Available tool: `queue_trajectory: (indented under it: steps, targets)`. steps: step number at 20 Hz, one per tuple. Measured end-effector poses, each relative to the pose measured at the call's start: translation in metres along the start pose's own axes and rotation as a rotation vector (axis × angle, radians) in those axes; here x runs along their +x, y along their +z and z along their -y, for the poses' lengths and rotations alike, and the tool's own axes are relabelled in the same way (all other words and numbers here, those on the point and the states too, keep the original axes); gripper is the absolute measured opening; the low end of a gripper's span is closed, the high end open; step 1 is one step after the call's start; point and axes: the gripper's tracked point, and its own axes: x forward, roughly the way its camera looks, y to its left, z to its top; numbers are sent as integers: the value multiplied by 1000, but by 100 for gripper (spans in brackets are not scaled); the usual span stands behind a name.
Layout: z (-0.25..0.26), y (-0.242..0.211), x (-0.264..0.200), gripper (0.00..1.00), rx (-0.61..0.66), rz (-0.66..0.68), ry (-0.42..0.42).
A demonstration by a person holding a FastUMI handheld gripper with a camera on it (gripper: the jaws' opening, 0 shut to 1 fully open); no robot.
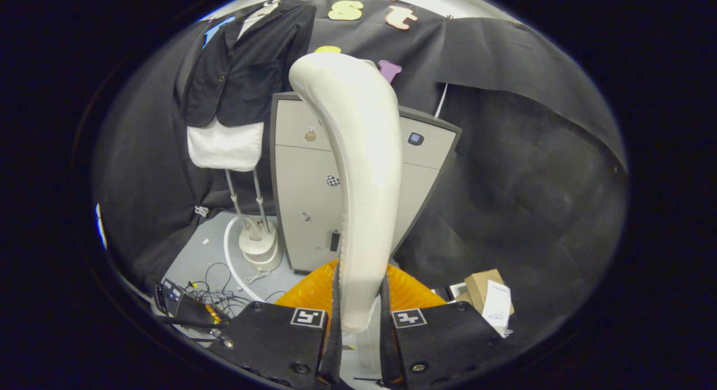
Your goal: Iron the clothes twice with a garment steamer, once on the left side and once on the right side.
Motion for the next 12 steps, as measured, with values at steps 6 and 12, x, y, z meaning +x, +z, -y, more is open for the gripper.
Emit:
queue_trajectory:
  steps: [6, 12]
  targets:
    - [-10, 3, 10, 30, -8, -14, -16]
    - [-25, 8, 19, 30, -28, -25, -12]
